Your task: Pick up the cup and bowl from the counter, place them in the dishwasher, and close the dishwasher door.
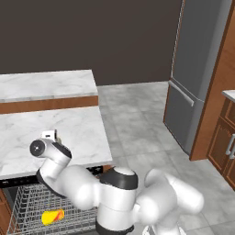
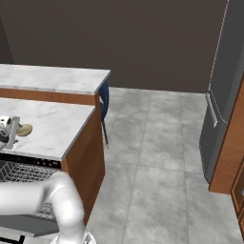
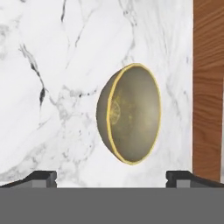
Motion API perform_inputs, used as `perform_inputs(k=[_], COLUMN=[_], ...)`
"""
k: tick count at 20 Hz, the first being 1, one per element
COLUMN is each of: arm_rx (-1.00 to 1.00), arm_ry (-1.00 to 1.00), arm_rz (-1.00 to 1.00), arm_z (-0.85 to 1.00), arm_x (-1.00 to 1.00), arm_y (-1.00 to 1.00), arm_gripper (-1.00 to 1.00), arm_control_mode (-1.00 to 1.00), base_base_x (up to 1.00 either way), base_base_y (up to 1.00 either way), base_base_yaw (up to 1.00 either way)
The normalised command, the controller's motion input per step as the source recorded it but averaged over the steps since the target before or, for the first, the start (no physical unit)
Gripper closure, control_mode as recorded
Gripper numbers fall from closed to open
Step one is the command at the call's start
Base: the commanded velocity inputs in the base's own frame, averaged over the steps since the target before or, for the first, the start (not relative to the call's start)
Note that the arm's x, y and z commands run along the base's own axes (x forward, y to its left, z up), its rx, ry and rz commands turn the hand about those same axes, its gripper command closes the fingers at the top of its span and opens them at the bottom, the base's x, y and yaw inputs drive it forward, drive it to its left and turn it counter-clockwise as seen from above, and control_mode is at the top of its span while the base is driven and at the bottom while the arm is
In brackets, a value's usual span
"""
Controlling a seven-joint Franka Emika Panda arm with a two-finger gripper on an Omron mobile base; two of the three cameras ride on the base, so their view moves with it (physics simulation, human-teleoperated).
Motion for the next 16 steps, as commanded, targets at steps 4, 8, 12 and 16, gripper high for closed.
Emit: perform_inputs(k=[4,8,12,16], arm_rx=[0.00,0.00,0.00,0.00], arm_ry=[0.00,0.00,0.00,0.00], arm_rz=[0.02,0.01,0.00,0.00], arm_z=[-0.23,-0.22,-0.16,-0.18], arm_x=[0.31,0.30,0.32,0.30], arm_y=[0.27,0.27,0.20,0.19], arm_gripper=[-1.00,-1.00,-1.00,1.00], arm_control_mode=[-1.00,-1.00,-1.00,-1.00], base_base_x=[0.00,0.00,0.00,0.00], base_base_y=[0.00,0.00,0.00,0.00], base_base_yaw=[0.00,0.00,0.00,0.00])
